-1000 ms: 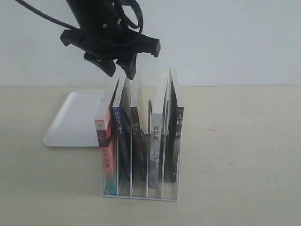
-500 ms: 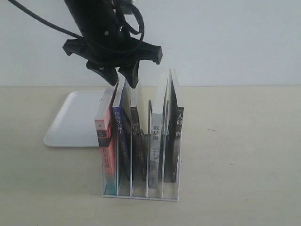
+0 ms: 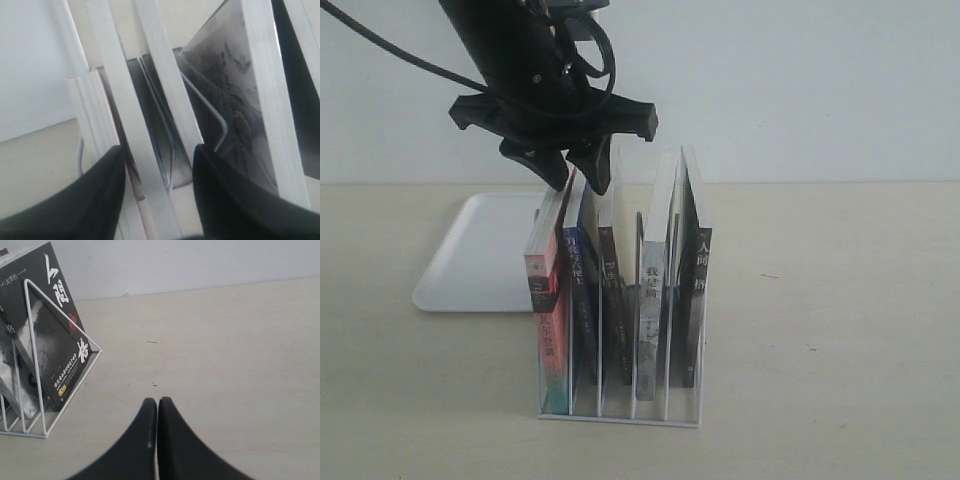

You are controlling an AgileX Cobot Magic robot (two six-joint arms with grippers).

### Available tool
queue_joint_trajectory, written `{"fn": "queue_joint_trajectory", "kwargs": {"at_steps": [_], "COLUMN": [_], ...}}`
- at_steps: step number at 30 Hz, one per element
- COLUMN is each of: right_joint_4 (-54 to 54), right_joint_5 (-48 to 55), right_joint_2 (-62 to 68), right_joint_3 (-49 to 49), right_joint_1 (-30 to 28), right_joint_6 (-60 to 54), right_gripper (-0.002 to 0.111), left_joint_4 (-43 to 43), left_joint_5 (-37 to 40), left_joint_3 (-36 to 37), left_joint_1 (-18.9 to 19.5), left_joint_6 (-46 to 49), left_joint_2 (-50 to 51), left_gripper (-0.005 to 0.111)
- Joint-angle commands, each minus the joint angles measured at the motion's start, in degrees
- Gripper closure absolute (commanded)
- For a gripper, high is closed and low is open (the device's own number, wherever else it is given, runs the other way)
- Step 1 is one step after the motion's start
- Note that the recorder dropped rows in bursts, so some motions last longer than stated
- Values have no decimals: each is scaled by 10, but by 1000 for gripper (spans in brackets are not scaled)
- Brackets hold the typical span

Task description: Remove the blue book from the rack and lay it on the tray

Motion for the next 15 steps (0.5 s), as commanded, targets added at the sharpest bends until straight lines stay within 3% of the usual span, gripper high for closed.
{"fn": "queue_joint_trajectory", "kwargs": {"at_steps": [1,15], "right_joint_4": [-6,-6], "right_joint_5": [-1,-1], "right_joint_2": [-2,-2], "right_joint_3": [-1,-1], "right_joint_1": [-3,-3], "right_joint_6": [-2,-2], "right_gripper": [108,108], "left_joint_4": [-15,-6], "left_joint_5": [12,12], "left_joint_3": [7,1], "left_joint_1": [1,1], "left_joint_6": [3,14], "left_joint_2": [1,0], "left_gripper": [64,64]}}
